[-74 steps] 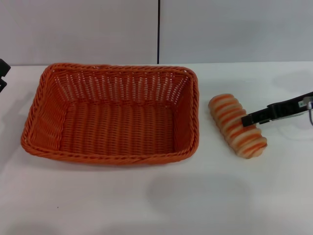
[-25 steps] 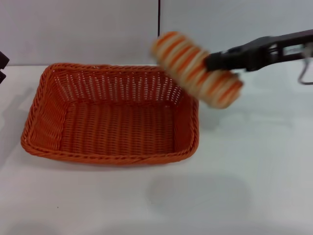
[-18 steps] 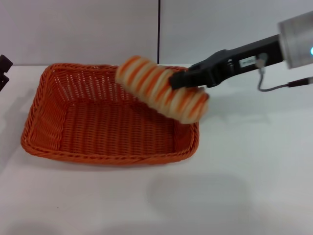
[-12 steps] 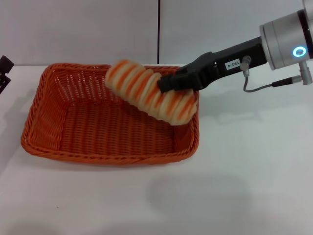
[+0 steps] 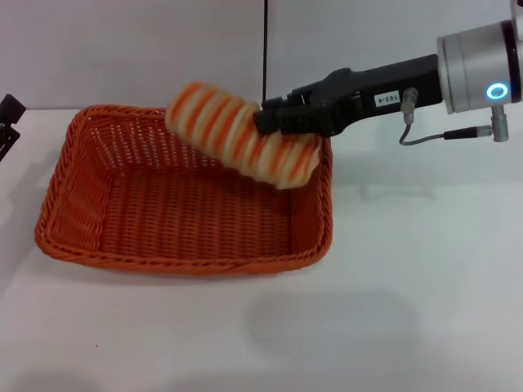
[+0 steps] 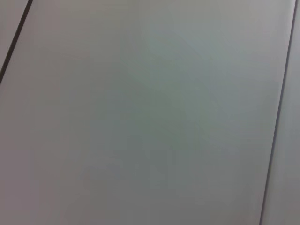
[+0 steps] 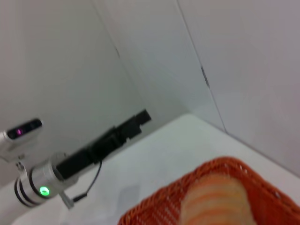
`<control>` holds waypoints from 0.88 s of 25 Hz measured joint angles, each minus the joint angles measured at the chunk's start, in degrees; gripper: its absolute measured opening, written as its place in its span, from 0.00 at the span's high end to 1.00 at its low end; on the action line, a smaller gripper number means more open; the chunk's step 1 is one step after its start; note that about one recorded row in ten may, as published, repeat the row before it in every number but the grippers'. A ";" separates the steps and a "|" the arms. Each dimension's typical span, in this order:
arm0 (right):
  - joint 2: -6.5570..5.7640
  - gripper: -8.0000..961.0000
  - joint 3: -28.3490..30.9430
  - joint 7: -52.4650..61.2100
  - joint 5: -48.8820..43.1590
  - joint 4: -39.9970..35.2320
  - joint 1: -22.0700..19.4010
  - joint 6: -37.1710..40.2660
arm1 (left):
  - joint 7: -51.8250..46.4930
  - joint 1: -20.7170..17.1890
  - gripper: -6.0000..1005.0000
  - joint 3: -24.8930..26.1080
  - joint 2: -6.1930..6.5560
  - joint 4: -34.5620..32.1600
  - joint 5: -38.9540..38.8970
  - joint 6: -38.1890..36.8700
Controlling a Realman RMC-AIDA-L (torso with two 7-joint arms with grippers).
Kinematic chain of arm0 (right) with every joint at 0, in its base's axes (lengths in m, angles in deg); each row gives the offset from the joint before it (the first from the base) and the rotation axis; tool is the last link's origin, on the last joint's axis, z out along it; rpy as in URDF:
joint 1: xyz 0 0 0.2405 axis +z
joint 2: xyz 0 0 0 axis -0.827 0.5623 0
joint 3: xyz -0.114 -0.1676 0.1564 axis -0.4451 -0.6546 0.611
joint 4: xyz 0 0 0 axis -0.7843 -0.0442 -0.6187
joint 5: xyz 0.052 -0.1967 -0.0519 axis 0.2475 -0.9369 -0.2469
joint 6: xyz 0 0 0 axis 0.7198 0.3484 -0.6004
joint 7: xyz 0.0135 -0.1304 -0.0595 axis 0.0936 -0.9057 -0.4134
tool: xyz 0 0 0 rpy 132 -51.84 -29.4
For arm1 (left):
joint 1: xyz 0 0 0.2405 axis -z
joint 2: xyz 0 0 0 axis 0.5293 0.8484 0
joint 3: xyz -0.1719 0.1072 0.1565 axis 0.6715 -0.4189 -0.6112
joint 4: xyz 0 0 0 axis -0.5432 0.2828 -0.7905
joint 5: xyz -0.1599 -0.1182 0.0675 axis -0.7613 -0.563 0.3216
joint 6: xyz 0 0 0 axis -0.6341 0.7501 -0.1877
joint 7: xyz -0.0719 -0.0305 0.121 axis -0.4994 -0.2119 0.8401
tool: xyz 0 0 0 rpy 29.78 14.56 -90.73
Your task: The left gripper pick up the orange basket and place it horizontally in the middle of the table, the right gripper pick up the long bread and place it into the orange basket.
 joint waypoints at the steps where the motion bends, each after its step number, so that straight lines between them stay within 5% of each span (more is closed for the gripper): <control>1: -0.05 0.78 0.24 -0.75 0.96 0.07 -0.42 -0.07 | 0.01 -0.01 0.25 0.00 0.00 0.00 0.01 -0.09; 11: -0.20 0.45 2.39 -2.24 4.41 -5.14 -6.11 1.37 | 0.04 -0.33 0.25 -0.14 -0.06 0.16 0.11 -0.48; 18: 0.51 0.29 4.70 -9.59 12.05 -18.29 -22.78 -2.04 | 3.22 -1.83 0.25 -0.03 0.03 0.36 0.13 -1.08; 22: 0.26 0.23 13.19 -24.98 27.03 -9.06 -29.75 -2.43 | 6.92 -3.85 0.25 1.28 -0.03 0.51 -0.17 -1.98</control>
